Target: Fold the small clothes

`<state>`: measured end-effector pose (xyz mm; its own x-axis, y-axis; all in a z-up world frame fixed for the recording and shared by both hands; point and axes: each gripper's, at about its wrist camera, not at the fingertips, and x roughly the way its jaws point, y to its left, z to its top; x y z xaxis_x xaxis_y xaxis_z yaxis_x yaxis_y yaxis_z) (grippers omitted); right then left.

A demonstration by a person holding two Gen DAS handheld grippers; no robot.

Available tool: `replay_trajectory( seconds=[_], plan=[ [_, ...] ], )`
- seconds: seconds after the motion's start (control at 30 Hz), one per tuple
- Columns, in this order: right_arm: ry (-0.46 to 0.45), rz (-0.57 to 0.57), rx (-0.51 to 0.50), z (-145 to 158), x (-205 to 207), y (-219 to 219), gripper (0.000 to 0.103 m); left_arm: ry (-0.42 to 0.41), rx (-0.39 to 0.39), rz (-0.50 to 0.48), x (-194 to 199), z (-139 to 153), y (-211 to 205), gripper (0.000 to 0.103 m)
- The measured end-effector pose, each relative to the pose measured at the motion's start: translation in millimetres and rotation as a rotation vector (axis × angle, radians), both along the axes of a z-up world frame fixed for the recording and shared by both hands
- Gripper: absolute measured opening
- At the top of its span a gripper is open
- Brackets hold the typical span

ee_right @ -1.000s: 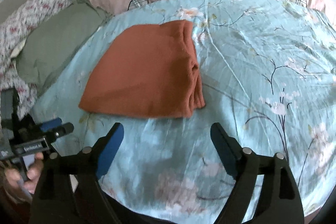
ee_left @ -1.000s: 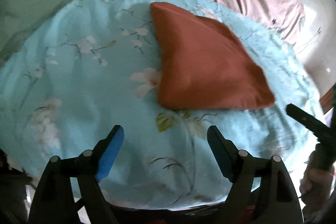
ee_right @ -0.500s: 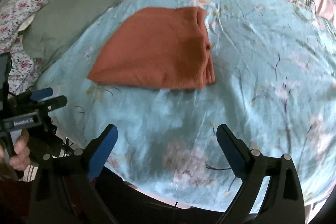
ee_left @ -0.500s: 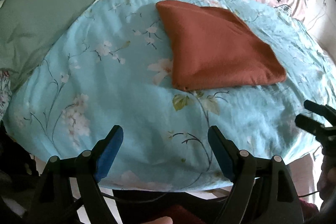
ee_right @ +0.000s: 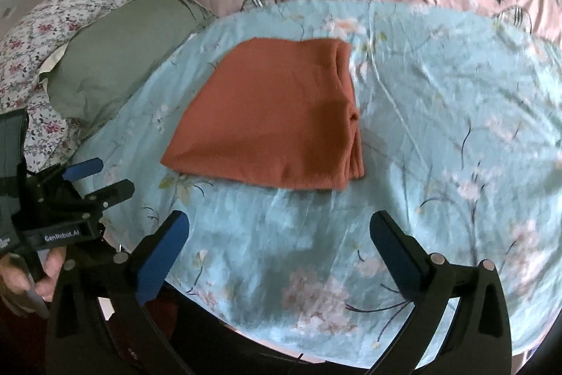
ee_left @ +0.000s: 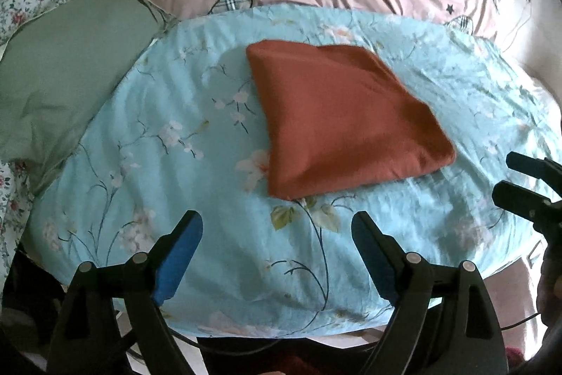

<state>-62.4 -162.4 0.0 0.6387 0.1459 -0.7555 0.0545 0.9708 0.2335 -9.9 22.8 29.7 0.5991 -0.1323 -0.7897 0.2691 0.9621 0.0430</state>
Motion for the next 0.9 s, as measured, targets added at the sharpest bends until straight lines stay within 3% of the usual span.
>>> replay_trajectory(
  seconds=[0.2, 0.43, 0.9],
  plan=[
    [0.030, -0.010, -0.019, -11, 7, -2, 0.103, 0.034, 0.061, 0.028, 8, -25, -2, 0.087],
    [0.030, 0.016, -0.039, -9, 19, 0, 0.103, 0.032, 0.112, 0.059, 21, -32, -2, 0.087],
    [-0.011, 0.045, -0.063, 10, 54, 2, 0.103, 0.000, 0.100, 0.064, 46, -23, -13, 0.087]
  ],
)
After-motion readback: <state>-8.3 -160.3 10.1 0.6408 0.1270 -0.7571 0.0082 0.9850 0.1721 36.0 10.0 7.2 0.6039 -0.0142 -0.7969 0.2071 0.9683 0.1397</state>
